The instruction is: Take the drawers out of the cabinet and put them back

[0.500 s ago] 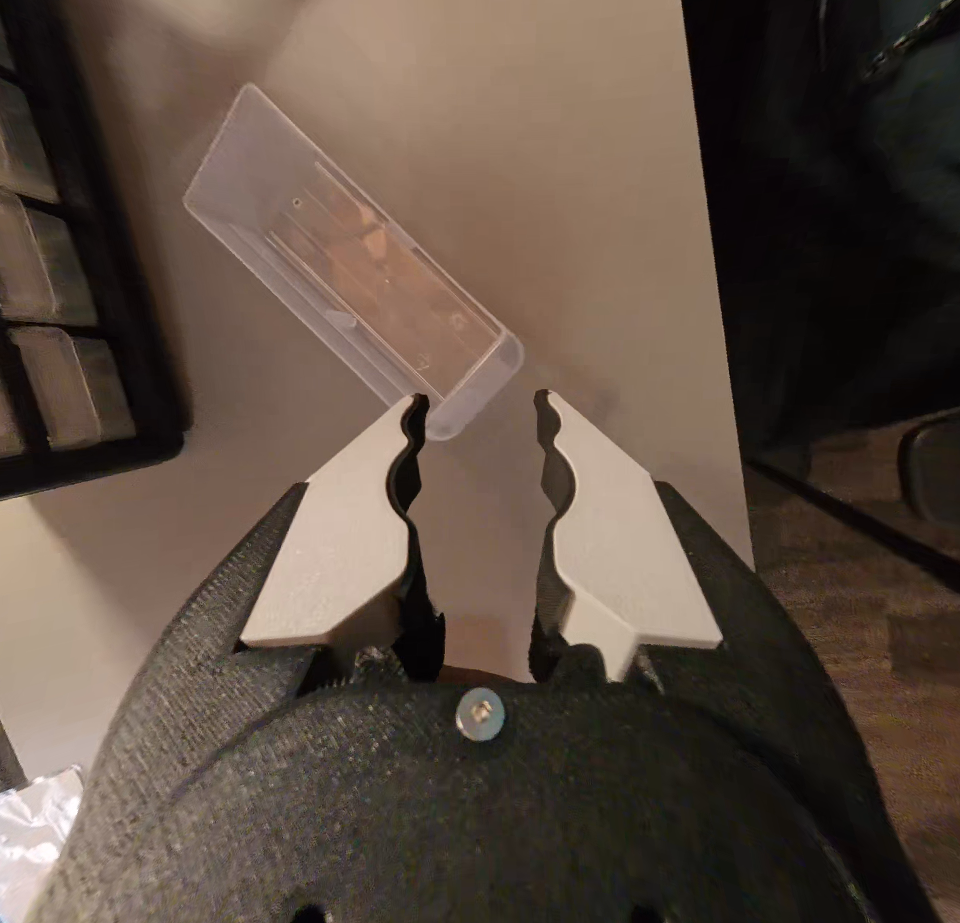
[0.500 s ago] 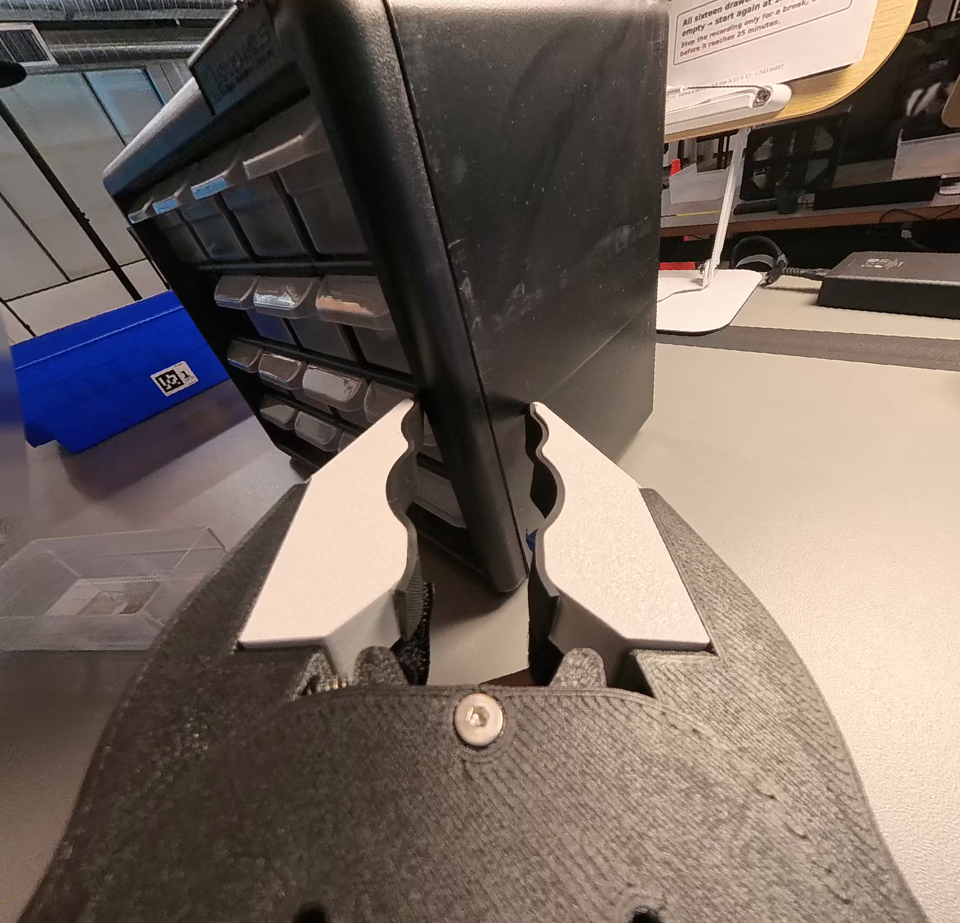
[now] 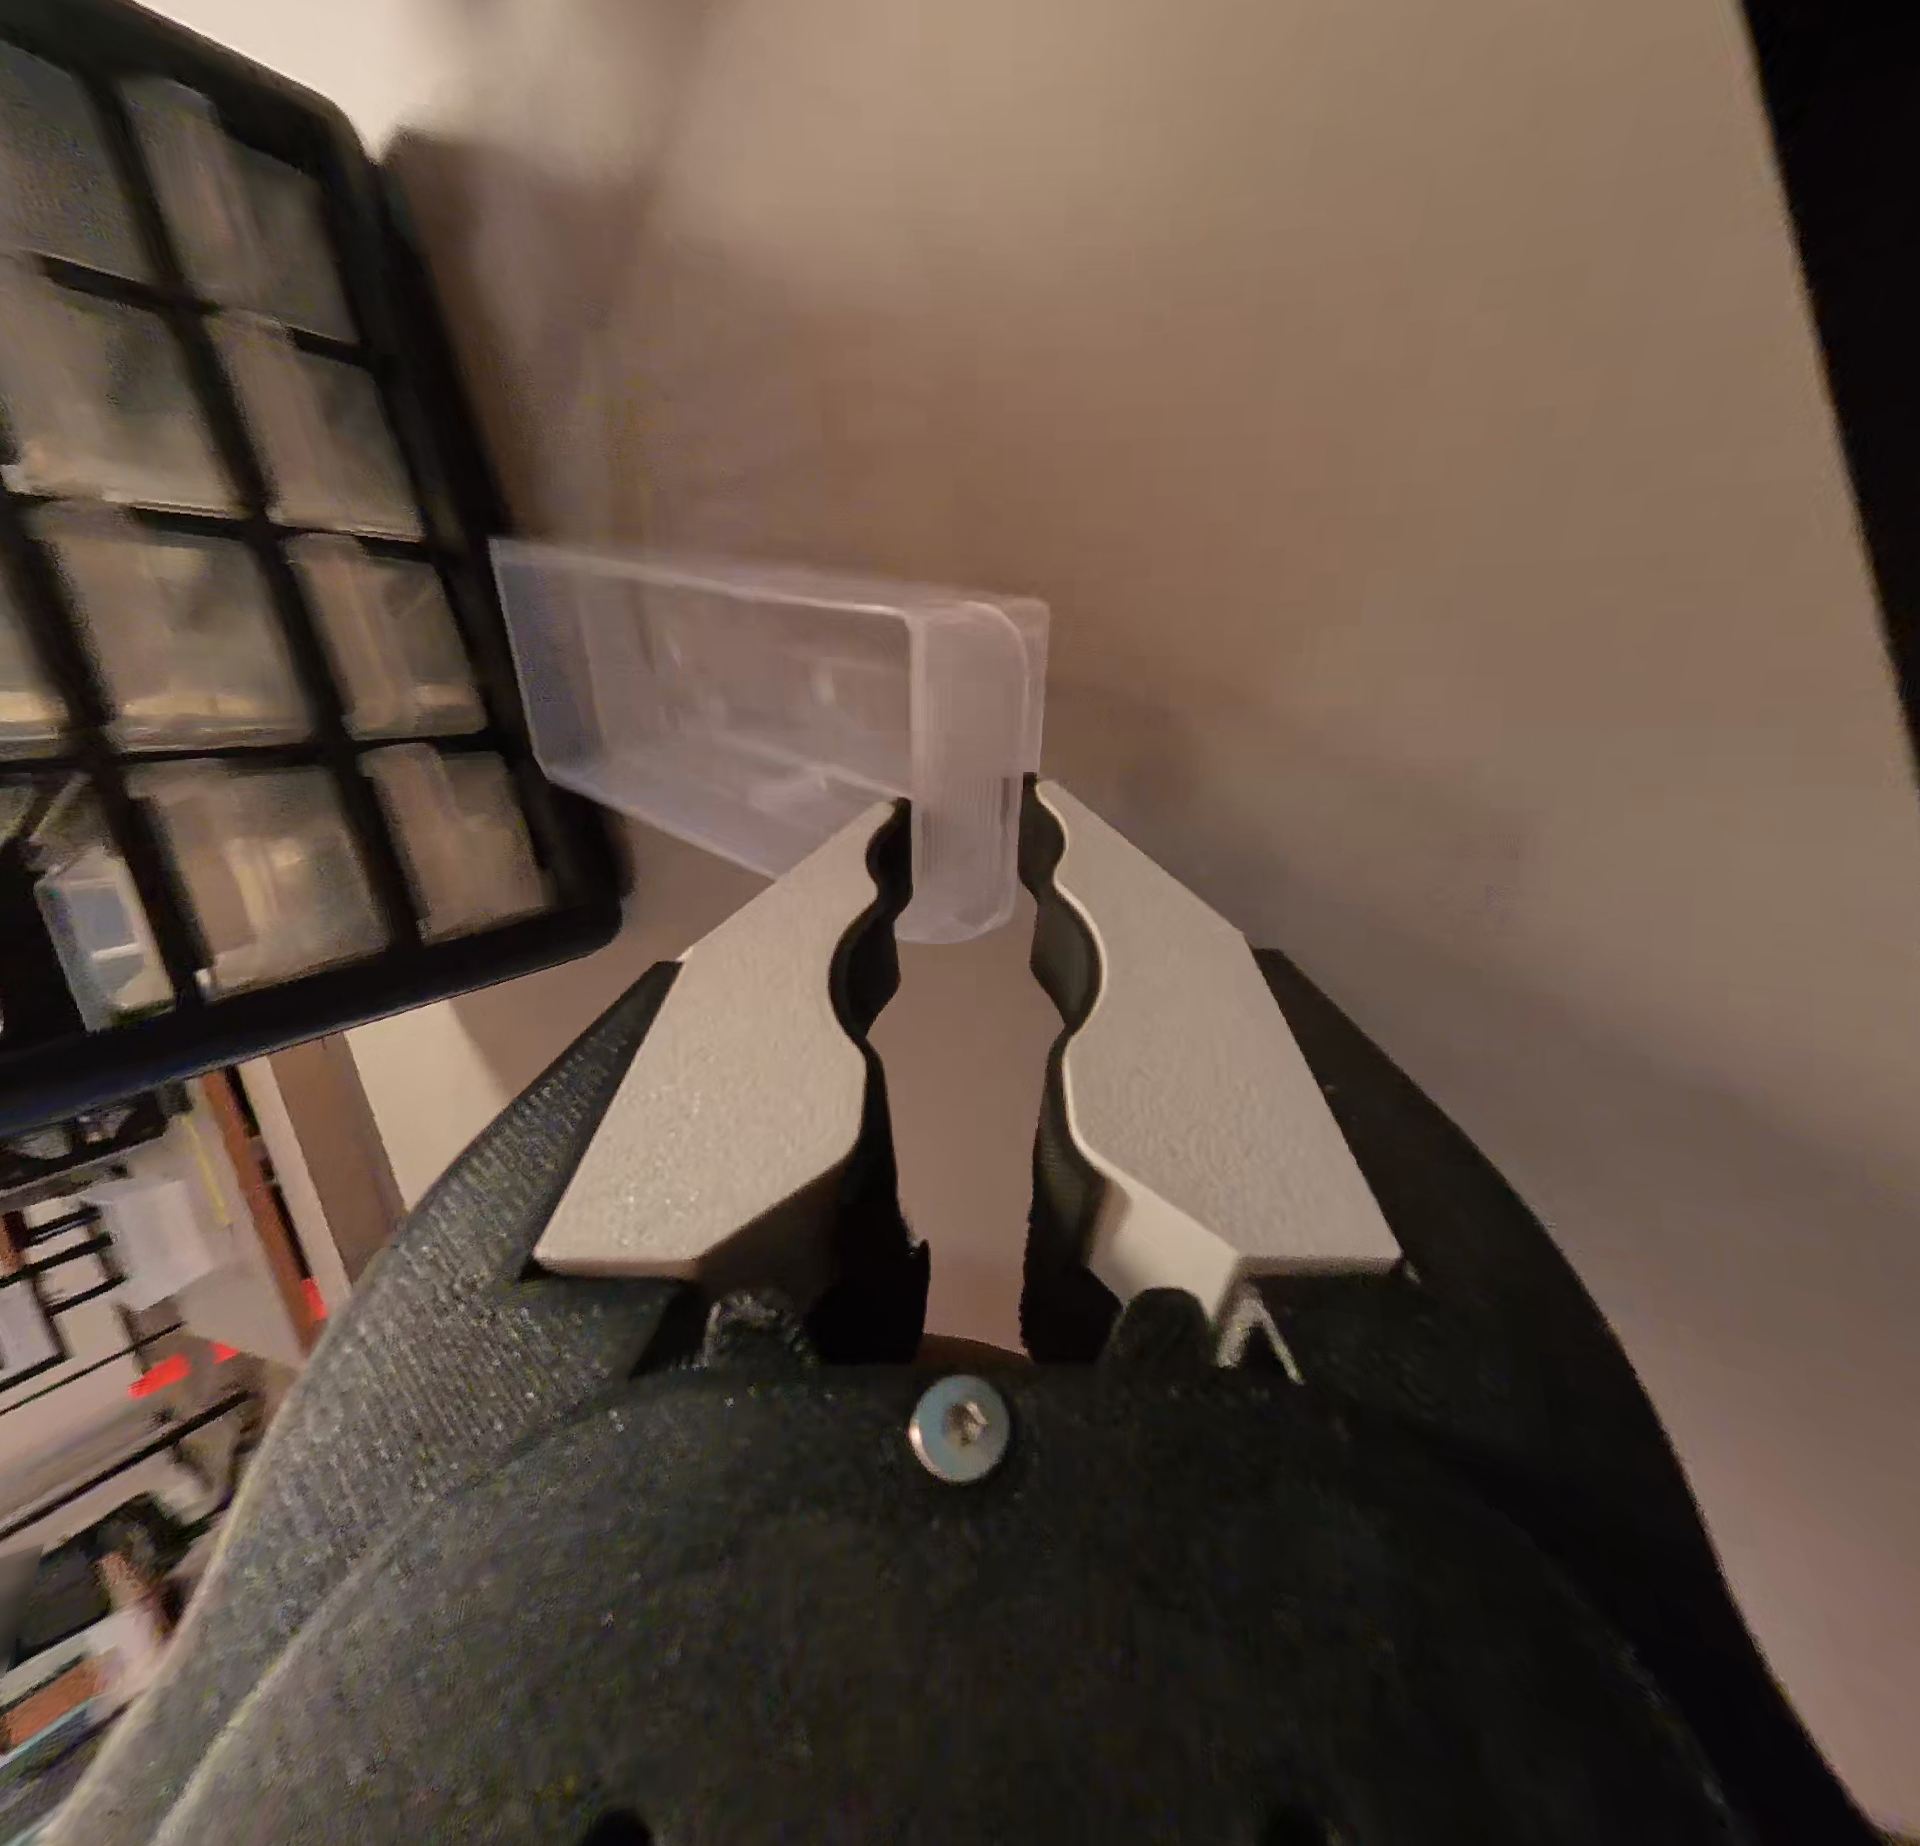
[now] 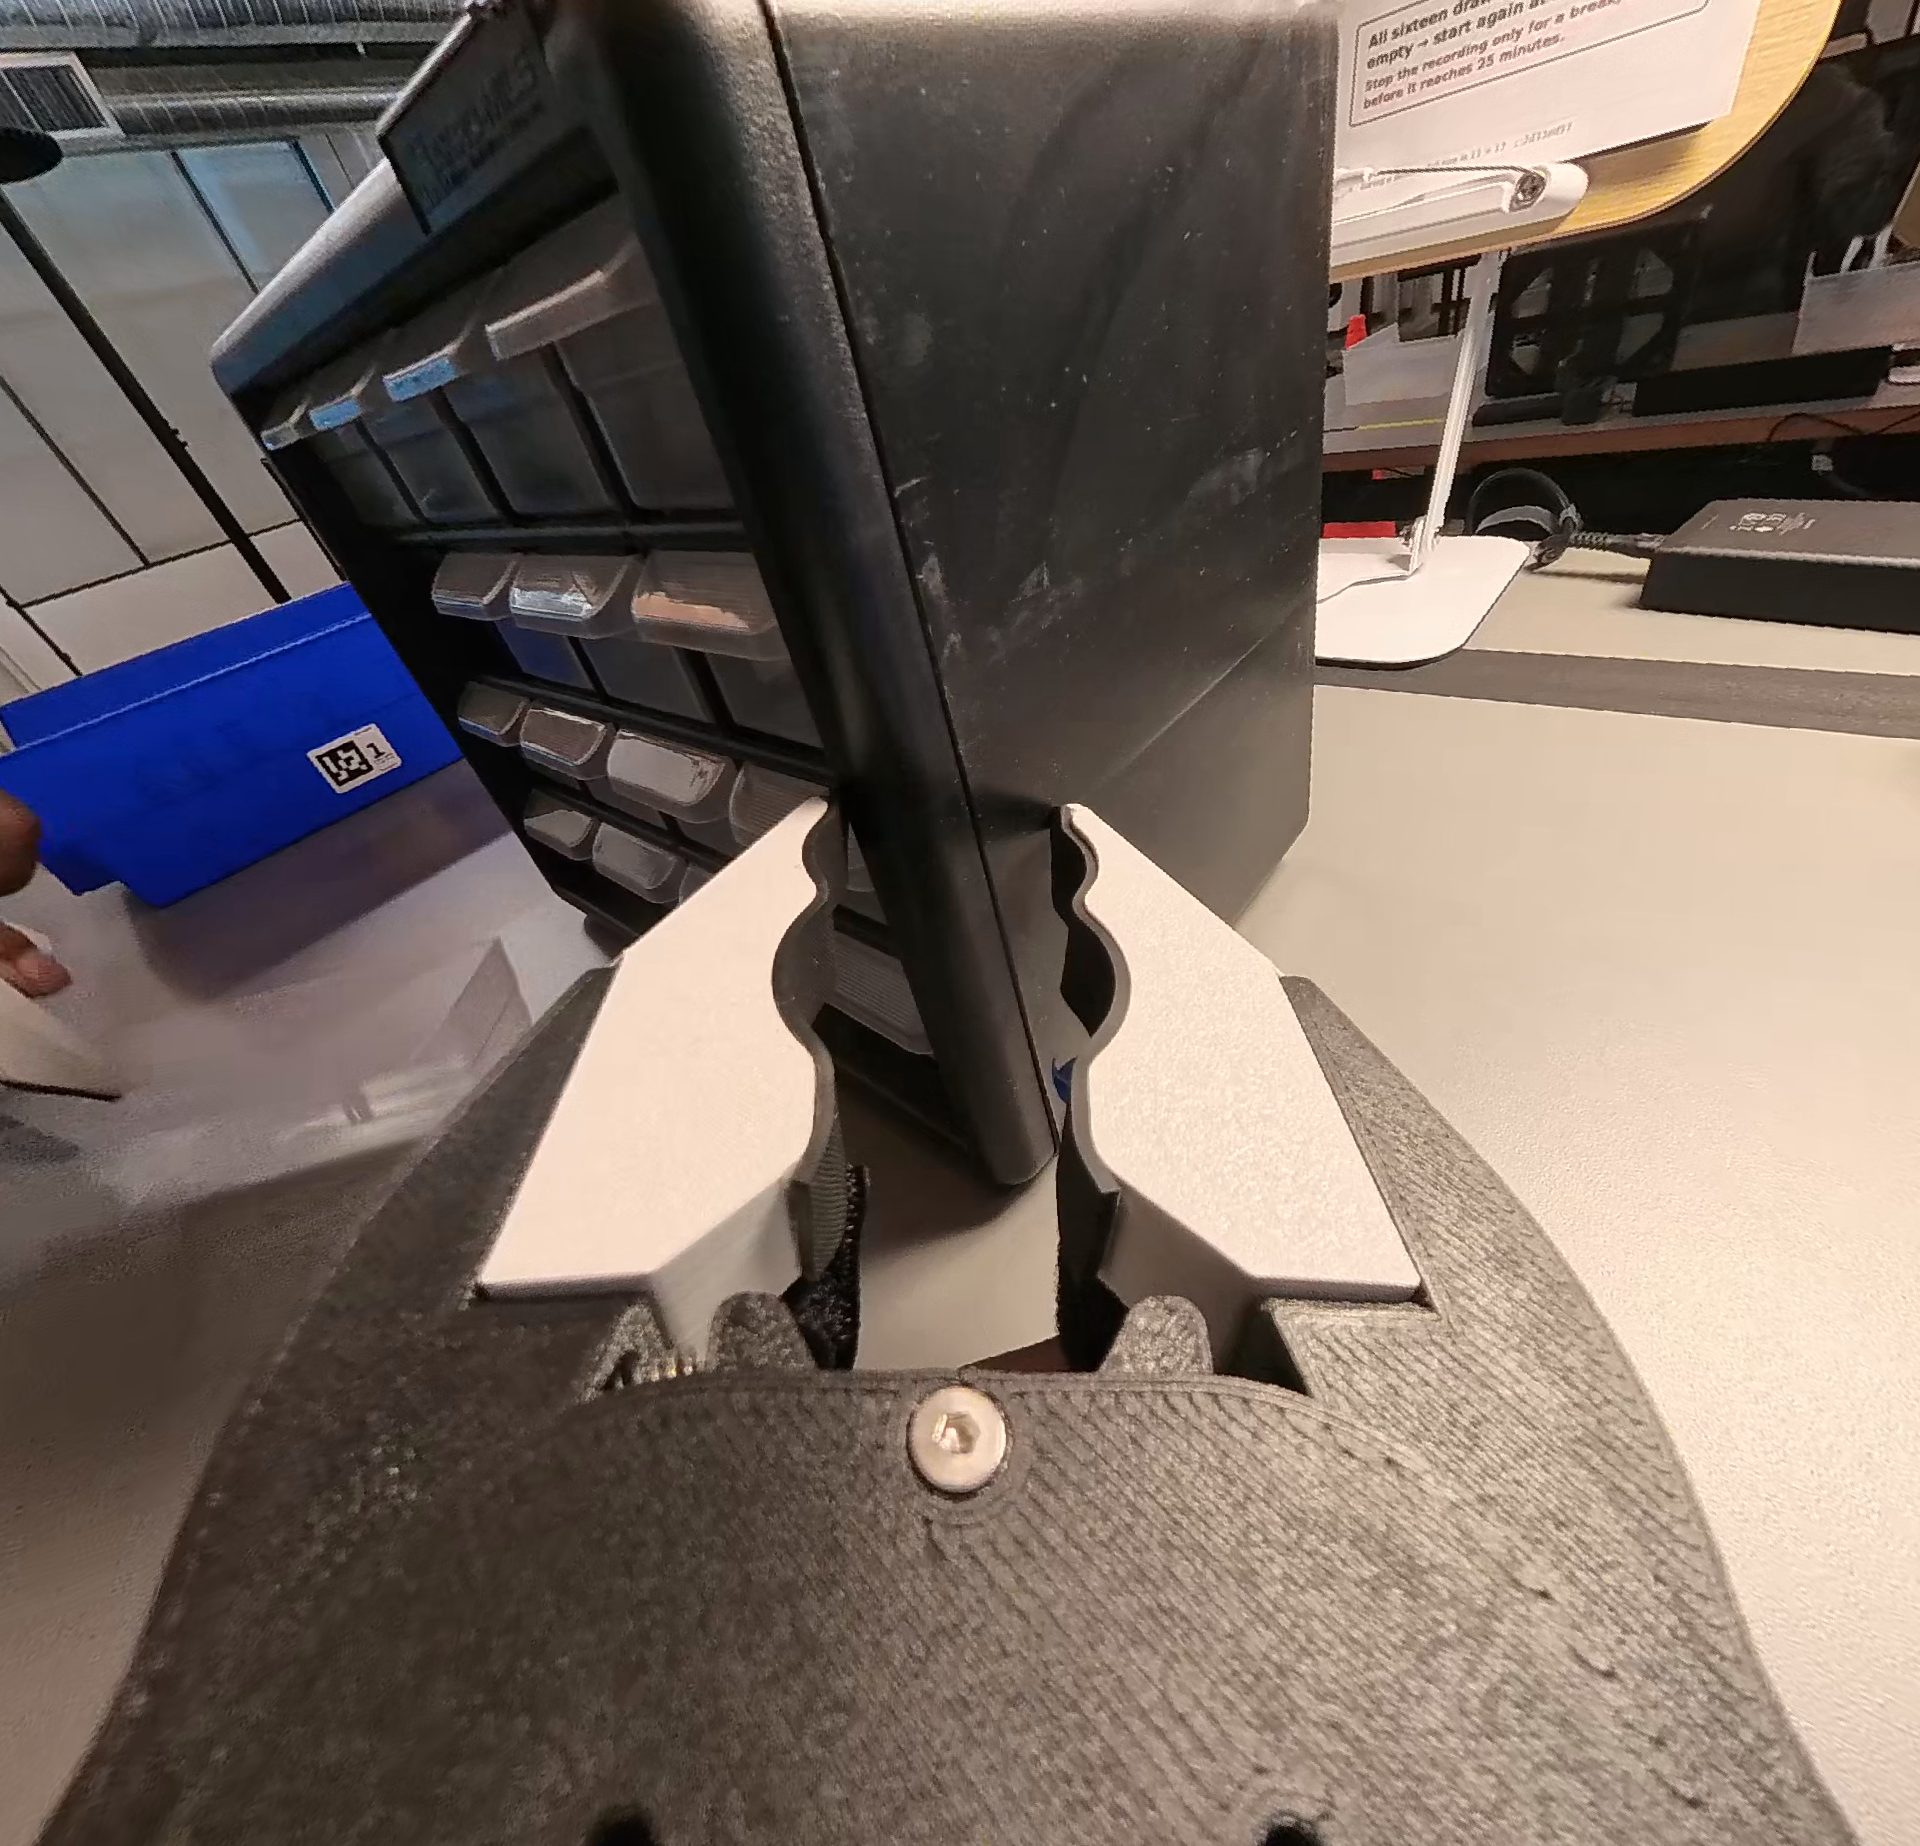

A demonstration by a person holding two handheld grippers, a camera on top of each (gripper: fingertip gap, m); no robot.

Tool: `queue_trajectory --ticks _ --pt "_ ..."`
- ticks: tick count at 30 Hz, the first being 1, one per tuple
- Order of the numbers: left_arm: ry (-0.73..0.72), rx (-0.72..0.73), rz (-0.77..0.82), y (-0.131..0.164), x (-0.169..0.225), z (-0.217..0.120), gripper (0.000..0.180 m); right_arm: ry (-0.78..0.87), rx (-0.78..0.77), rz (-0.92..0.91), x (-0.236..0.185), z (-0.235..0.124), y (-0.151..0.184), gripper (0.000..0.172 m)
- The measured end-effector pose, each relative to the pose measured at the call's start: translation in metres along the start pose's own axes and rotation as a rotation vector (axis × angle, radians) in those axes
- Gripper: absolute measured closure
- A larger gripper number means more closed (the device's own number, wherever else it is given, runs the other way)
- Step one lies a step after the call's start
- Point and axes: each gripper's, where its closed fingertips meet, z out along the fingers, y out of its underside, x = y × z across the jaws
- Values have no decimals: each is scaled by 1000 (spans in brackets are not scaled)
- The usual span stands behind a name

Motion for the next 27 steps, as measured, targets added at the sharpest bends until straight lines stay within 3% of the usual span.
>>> queue_trajectory --ticks 7,11,17,27 --pt "-53 210 -147 -38 -45 -55 162 1 0 -1 0 0 0 130" --pt "8 326 -289 -53 -76 -89 161 2 0 -2 0 0 0 130" --pt "97 259 -426 -43 -110 -98 161 1 0 -2 0 0 0 130" --pt "52 108 -352 -39 -120 -80 162 -2 0 1 0 0 0 130"
